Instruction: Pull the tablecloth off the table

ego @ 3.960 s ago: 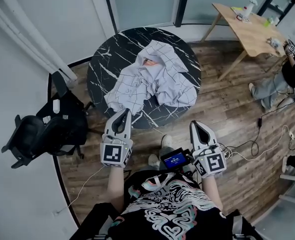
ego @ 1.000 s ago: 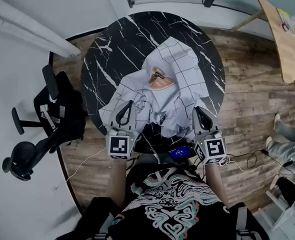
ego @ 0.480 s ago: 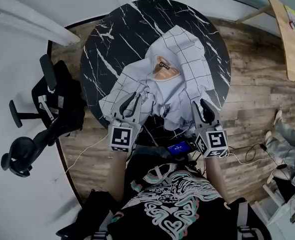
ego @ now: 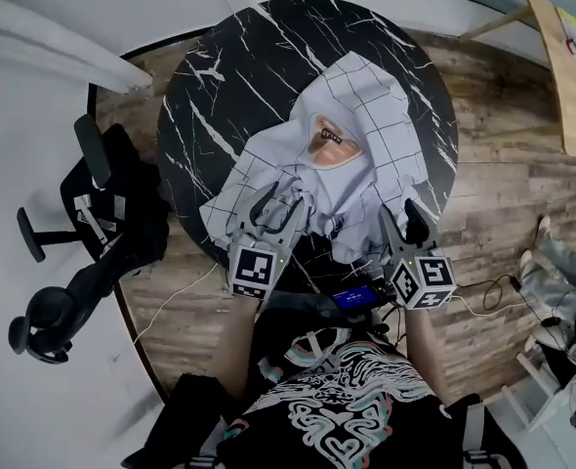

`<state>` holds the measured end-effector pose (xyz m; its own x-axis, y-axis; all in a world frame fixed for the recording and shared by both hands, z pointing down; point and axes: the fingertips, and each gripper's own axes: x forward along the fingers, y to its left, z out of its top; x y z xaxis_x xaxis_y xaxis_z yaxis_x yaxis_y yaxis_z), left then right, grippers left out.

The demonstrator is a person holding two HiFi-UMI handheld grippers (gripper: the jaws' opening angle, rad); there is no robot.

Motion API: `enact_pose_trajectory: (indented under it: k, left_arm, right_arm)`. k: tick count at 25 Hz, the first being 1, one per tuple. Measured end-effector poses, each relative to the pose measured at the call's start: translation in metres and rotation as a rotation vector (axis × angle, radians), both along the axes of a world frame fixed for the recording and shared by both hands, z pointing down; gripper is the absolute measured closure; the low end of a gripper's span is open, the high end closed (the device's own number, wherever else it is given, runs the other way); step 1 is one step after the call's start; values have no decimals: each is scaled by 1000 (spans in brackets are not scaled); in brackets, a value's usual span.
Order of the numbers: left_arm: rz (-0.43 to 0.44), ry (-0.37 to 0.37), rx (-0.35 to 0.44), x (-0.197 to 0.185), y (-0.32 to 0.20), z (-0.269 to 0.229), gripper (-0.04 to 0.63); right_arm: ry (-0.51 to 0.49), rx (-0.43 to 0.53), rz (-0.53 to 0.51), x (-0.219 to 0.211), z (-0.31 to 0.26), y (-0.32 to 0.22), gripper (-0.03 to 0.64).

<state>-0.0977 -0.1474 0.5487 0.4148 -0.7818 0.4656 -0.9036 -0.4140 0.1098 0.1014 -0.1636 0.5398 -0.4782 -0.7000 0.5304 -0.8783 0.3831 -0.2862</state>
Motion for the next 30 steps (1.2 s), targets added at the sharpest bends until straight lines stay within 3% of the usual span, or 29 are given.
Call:
enact_pose_trajectory:
  k: [4, 10, 15, 19, 22, 30]
  left_arm:
    - [32, -6, -41, 1, 2, 15, 324]
    - [89, 11, -87, 4, 4, 29, 291]
    - [162, -57, -95, 12, 11, 40, 287]
    - [211, -97, -113, 17, 15, 49, 260]
    - [248, -125, -135, 21, 16, 59, 238]
    - [305, -159, -179, 28, 13, 74, 218]
  right_arm:
    - [-16, -63, -2, -8, 9, 2, 346]
    - [-25, -191, 38, -18, 25, 0, 277]
    - [-3, -205, 75, -17, 26, -6, 264]
    - [-96, -259, 131, -16, 29, -11, 245]
    - [-100, -278, 162, -10, 31, -13, 238]
    - [-105, -321, 133, -28, 39, -17, 209]
